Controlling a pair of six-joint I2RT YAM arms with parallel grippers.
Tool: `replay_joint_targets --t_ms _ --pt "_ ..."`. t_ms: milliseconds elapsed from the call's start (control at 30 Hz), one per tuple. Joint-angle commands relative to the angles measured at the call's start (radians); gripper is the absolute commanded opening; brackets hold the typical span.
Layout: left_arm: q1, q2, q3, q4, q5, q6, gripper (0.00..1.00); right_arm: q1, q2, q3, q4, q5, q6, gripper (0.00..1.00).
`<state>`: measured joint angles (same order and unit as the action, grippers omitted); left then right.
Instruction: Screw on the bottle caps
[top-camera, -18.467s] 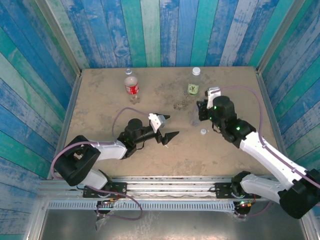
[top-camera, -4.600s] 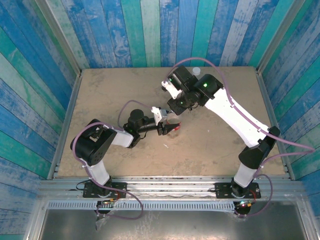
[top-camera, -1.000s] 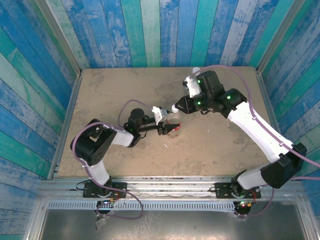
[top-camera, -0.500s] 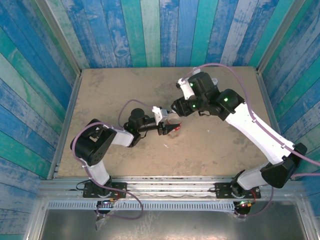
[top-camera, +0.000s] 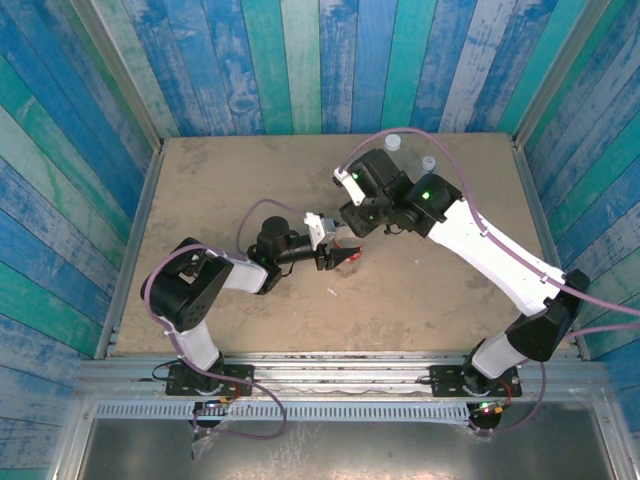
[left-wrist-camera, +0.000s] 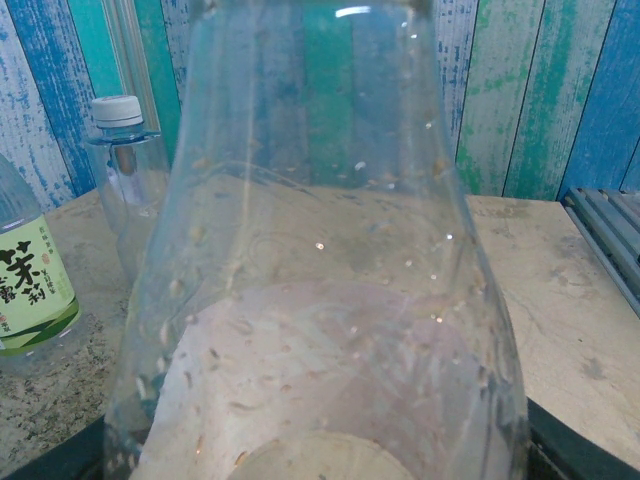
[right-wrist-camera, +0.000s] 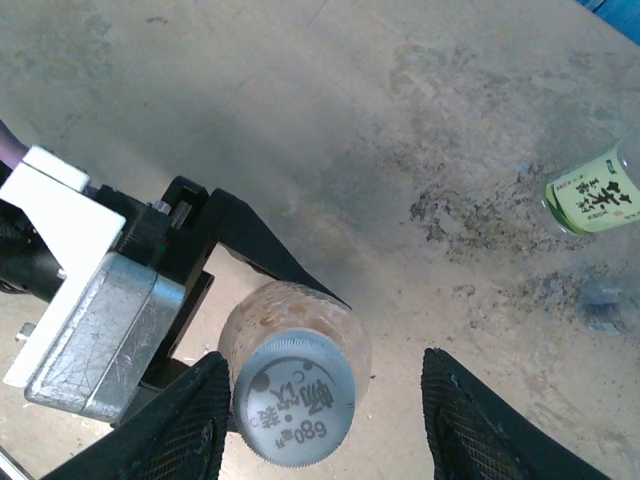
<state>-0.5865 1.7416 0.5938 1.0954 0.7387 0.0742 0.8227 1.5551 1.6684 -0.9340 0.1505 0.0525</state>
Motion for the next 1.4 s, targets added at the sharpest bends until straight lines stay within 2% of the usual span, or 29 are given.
replay_joint_targets --t_ms 0,433,733,900,1100,1367 --pt "-0.007 -0.014 -0.014 -0.109 0.002 -0.007 0.65 0.008 0.008 0.027 -0.031 0.0 -0.014 0.51" --pt "-0.007 -0.013 -0.014 -0.105 0.004 -0.011 0.65 0.007 0.01 0.028 -0.035 -0.027 0.001 0.29" --pt "-0.007 -0.006 -0.009 -0.101 0.018 -0.016 0.65 0.003 0.002 0.028 -0.032 -0.059 -0.002 0.23" --pt "-0.007 -0.007 -0.009 -0.107 0.036 -0.016 0.64 -0.027 -0.01 0.006 -0.03 -0.177 -0.134 0.22" --pt "-0.007 -0.007 0.004 -0.141 0.059 -0.009 0.64 -0.119 -0.011 -0.001 -0.033 -0.383 -0.3 0.21" --pt "-0.007 -0.003 0.018 -0.173 0.058 0.009 0.64 -0.164 0.028 0.062 -0.107 -0.494 -0.46 0.21"
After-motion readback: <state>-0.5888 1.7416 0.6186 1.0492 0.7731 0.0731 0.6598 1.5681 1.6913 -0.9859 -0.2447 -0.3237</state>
